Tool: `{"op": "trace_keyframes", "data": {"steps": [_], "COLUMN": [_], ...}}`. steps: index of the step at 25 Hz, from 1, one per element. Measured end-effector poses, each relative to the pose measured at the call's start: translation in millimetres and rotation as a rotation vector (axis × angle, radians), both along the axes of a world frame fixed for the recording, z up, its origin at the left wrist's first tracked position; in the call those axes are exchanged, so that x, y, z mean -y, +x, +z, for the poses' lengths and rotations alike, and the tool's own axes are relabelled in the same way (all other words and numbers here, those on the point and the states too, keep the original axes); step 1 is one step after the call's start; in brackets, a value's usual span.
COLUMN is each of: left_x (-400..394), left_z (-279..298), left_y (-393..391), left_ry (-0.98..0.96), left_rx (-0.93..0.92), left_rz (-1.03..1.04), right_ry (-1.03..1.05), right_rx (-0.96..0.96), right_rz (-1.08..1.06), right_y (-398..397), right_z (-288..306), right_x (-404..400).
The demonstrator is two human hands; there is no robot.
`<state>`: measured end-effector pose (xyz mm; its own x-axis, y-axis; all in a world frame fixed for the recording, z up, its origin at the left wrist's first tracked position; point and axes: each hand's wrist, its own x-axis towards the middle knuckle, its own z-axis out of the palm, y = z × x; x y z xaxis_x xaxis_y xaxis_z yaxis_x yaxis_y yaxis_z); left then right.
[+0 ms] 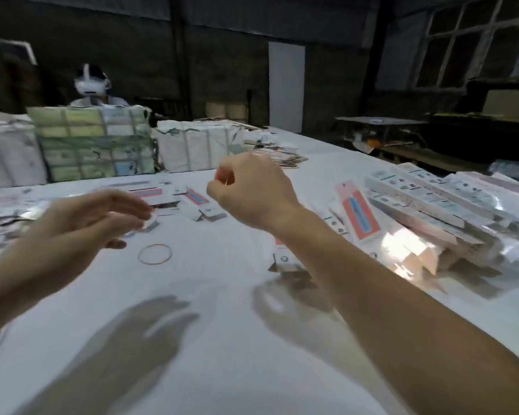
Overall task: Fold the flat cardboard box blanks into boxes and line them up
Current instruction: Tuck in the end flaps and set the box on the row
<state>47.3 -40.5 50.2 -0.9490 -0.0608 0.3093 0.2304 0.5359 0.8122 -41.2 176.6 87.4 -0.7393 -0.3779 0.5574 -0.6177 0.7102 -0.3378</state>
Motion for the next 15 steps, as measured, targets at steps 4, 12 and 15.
{"op": "trace_keyframes", "data": {"steps": [4, 12, 15], "left_x": [20.9, 181.2, 190.6], "left_z": [18.7, -21.7, -31.6], "left_y": [24.1, 60.6, 58.3], "left_ry": [-0.330, -0.731, -0.841], "left_rx": [-0.008, 0.848, 0.783], "left_rz": [0.167, 0.845, 0.887], "right_ry": [-0.139, -0.129, -0.136], "right_rx": [0.082, 0.146, 0.134], "right_rz": [0.264, 0.454, 0.470], "right_y": [45.1, 73.3, 71.4], "right_z": [-6.4, -21.9, -25.2], "right_x": [89.7, 166.0, 167.0]}}
